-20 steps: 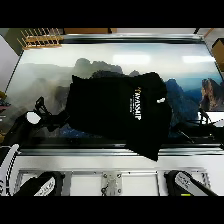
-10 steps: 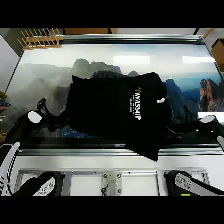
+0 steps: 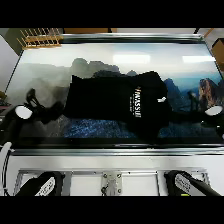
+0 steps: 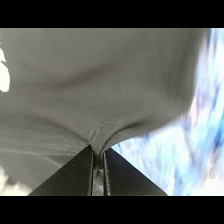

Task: Fold the clothes and pants, and hang the long-sleeved shirts on hangers.

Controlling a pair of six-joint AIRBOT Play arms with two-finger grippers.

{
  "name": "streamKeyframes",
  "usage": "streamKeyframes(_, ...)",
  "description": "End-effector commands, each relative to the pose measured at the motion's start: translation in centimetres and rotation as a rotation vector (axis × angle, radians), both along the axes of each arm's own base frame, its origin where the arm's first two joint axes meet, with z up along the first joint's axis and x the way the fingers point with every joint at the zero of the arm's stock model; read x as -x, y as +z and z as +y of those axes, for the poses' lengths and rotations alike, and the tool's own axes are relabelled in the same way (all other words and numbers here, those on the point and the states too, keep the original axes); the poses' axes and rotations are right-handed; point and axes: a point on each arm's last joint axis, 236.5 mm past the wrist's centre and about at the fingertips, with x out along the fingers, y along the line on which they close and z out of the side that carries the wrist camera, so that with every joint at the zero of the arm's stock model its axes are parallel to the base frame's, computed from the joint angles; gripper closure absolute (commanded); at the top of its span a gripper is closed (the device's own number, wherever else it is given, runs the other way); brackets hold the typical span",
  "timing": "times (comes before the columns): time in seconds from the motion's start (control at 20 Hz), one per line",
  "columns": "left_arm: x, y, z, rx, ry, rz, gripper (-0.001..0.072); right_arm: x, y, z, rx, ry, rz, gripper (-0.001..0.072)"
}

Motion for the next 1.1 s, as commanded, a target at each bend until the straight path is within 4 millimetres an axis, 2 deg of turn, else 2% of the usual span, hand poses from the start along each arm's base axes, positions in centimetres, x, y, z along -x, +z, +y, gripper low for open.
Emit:
streamKeyframes(0.0, -2.6, 14.1, 2.5, -0.054, 0.047, -0.322, 0.0702, -4.1, 15.6, -0.9, 0.126, 0.034, -0.364, 0.07)
streamKeyframes(0.1, -1.3, 25.6, 2.5, -0.101, 0.046, -0.576, 0.0702, -3.8, 27.6, -0.1, 0.197, 0.04, -0.639, 0.0699)
streamKeyframes(0.15, 0.0, 30.2, 2.2, -0.119, 0.047, -0.684, 0.0702, -2.7, 33.1, 0.5, 0.233, 0.038, -0.771, 0.07)
streamKeyframes(0.25, 4.5, 39.4, 1.4, -0.162, 0.049, -0.913, 0.0702, 1.2, 43.0, 1.9, 0.316, 0.017, -1.026, 0.07)
streamKeyframes(0.3, 7.1, 43.0, 1.0, -0.179, 0.056, -1.015, 0.0702, 3.5, 46.5, 2.5, 0.351, 0.003, -1.125, 0.07)
streamKeyframes(0.35, 9.5, 45.8, 0.6, -0.192, 0.063, -1.102, 0.0702, 5.8, 49.4, 3.1, 0.381, -0.013, -1.218, 0.07)
streamKeyframes(0.45, 13.7, 49.7, 0.0, -0.209, 0.074, -1.234, 0.0702, 9.5, 52.7, 4.1, 0.417, -0.039, -1.338, 0.07)
streamKeyframes(0.5, 15.2, 50.7, -0.3, -0.215, 0.075, -1.272, 0.0702, 10.7, 53.3, 4.5, 0.428, -0.04, -1.362, 0.07)
streamKeyframes(0.55, 16.4, 51.5, -0.6, -0.22, 0.073, -1.299, 0.0702, 11.5, 53.5, 4.8, 0.41, -0.052, -1.37, 0.07)
streamKeyframes(0.65, 16.6, 51.4, -0.7, -0.221, 0.072, -1.299, 0.0702, 11.8, 52.8, 5.0, 0.363, -0.069, -1.329, 0.07)
streamKeyframes(0.75, 14.1, 48.9, -0.4, -0.21, 0.059, -1.208, 0.0702, 10.7, 50.6, 4.8, 0.334, -0.058, -1.23, 0.07)
streamKeyframes(0.85, 9.7, 44.2, 0.1, -0.189, 0.036, -1.041, 0.0702, 8.3, 47.4, 4.5, 0.275, -0.04, -1.09, 0.0701)
streamKeyframes(0.9, 7.2, 41.0, 0.5, -0.174, 0.024, -0.938, 0.0702, 6.9, 45.3, 4.2, 0.245, -0.026, -1.004, 0.07)
streamKeyframes(1.05, -0.1, 30.0, 1.5, -0.11, 0.003, -0.625, 0.0702, 1.4, 36.0, 3.1, 0.121, 0.03, -0.641, 0.0701)
